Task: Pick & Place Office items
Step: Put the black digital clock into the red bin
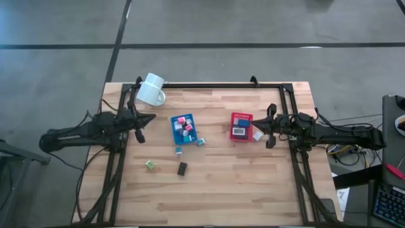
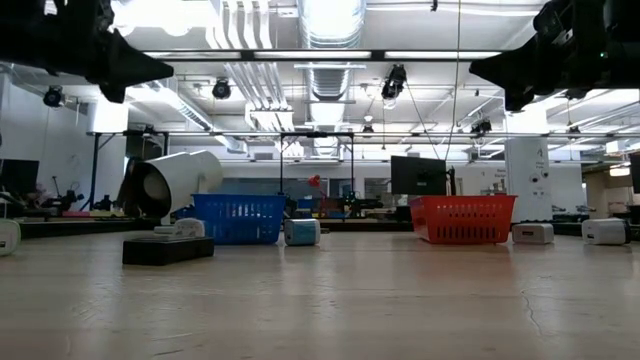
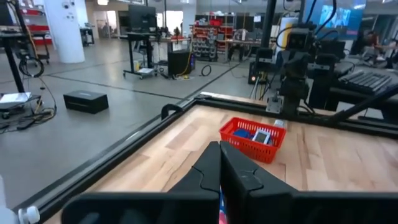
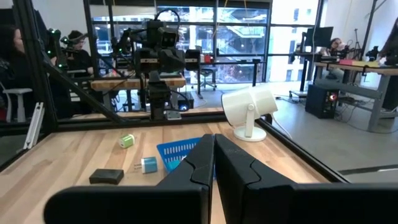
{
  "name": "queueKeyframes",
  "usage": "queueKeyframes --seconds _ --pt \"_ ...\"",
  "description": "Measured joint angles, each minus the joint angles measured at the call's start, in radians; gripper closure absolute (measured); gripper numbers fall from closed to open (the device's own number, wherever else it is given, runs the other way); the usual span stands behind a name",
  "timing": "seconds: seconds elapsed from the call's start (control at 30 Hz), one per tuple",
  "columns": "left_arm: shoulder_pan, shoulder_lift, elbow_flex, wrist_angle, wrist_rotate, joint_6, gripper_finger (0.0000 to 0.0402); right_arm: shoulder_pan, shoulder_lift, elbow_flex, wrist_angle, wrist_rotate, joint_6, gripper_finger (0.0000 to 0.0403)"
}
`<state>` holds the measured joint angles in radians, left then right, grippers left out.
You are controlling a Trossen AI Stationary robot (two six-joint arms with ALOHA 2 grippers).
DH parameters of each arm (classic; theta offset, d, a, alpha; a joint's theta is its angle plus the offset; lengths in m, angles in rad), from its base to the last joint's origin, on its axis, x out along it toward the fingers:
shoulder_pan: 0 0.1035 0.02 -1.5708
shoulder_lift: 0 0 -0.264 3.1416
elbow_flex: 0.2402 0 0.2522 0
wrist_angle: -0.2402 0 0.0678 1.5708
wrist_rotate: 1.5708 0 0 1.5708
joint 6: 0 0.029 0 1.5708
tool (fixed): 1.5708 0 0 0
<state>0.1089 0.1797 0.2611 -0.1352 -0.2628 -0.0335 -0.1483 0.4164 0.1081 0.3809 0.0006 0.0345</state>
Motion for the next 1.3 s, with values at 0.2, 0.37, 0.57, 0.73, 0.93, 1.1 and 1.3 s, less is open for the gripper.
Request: queueKeyframes --seconds 0.2,0.37,0.57,0.73,0.93,1.1,1.3 --pt "0.0 -0.039 0.014 0.025 -0.017 0.086 0.04 0.0 0.0 0.0 0.0 0.0 -0.006 0.0394" --pt "0.0 -0.048 0.021 0.051 -0.125 0.143 0.04 0.0 0.042 0.0 0.004 -0.005 -0.045 0.0394" --pt "0.001 -0.047 0.019 0.009 -0.241 0.154 0.039 0.013 0.21 0.026 0.104 -0.008 -0.09 0.0394" --pt "0.001 -0.047 0.019 0.014 -0.232 0.133 0.0388 0.088 0.437 0.169 0.103 -0.002 -0.178 0.0392" --pt "0.001 -0.047 0.019 0.015 -0.23 0.123 0.039 0.154 0.743 0.442 0.057 -0.005 -0.273 0.0361" --pt "0.001 -0.047 0.016 0.015 -0.228 0.12 0.0392 0.176 0.985 0.705 -0.098 -0.048 -0.326 0.0311" --pt "0.0 -0.047 0.013 0.013 -0.227 0.131 0.039 0.184 1.265 1.059 -0.33 -0.201 -0.439 0.0247"
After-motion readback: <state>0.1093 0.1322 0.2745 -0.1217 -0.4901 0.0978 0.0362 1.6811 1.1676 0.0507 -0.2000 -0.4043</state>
